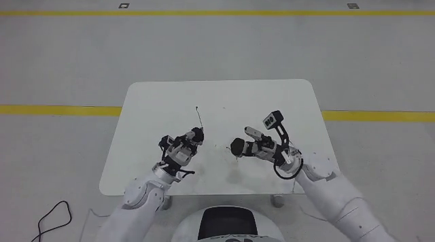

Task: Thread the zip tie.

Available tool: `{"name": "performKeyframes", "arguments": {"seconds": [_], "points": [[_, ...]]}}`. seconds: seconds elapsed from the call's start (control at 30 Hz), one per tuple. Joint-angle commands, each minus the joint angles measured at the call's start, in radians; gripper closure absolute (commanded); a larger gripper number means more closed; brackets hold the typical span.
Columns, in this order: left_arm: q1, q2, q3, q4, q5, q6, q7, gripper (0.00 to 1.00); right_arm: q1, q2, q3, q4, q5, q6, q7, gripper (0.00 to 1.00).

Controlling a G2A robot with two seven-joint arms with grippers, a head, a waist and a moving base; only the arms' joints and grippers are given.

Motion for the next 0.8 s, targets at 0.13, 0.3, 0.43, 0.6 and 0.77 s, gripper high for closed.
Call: {"name": "performKeyframes", "arguments": {"seconds": [0.13, 0.3, 0.43, 0.6, 0.77], "points": [[0.000, 0.000, 0.000, 0.000, 0.003, 0.000, 0.000, 1.00, 0.000, 0.000, 0.000, 0.000, 0.000, 0.000, -0.001, 0.00], [-0.005, -0.004, 0.011, 0.001, -0.060, 0.011, -0.001, 1.00, -0.004, -0.003, 0.000, 0.009, 0.033, 0.019, -0.006, 0.00], [-0.007, -0.008, 0.019, 0.010, -0.163, 0.042, -0.056, 1.00, -0.002, -0.012, 0.000, 0.059, 0.196, 0.029, 0.088, 0.00], [-0.019, -0.012, 0.026, 0.031, -0.224, 0.061, -0.098, 1.00, 0.023, -0.026, -0.016, 0.140, 0.296, 0.036, 0.199, 0.00], [-0.029, -0.016, 0.044, 0.041, -0.244, 0.066, -0.113, 1.00, 0.049, -0.044, -0.045, 0.203, 0.323, 0.037, 0.241, 0.00]]}}
